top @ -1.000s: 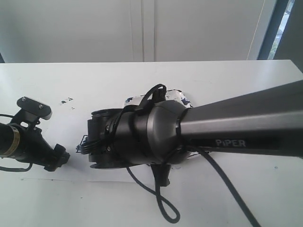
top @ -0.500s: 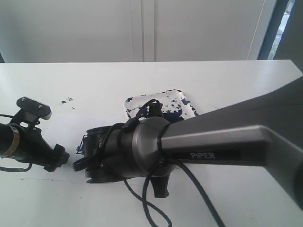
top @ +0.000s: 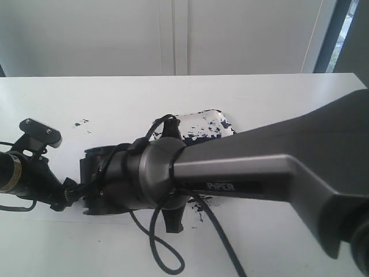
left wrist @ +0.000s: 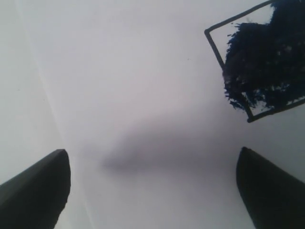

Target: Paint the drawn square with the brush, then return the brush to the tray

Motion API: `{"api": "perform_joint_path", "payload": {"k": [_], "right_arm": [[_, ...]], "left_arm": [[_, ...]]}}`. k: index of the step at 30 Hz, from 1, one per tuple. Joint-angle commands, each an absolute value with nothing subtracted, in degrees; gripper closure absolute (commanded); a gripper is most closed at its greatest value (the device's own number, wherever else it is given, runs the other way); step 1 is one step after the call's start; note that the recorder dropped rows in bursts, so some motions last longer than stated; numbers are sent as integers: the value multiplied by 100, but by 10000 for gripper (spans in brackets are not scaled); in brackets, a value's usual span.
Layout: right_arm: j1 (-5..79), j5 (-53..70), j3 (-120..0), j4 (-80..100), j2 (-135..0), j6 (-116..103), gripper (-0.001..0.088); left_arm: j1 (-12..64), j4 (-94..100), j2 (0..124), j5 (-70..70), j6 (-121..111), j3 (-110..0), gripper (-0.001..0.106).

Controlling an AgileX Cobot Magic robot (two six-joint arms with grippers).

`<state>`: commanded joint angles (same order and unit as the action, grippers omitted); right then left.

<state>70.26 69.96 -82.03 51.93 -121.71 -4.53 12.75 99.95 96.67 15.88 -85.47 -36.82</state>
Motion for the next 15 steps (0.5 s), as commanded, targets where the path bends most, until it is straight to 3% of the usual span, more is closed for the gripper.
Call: {"api": "perform_joint_path", "payload": {"k": [15], "right_arm": [[6653,6996,-8203,5338,-12269,-382,868]], "left_arm": [[1275,9995,9667,1609,-8547,-3681,111]]}}
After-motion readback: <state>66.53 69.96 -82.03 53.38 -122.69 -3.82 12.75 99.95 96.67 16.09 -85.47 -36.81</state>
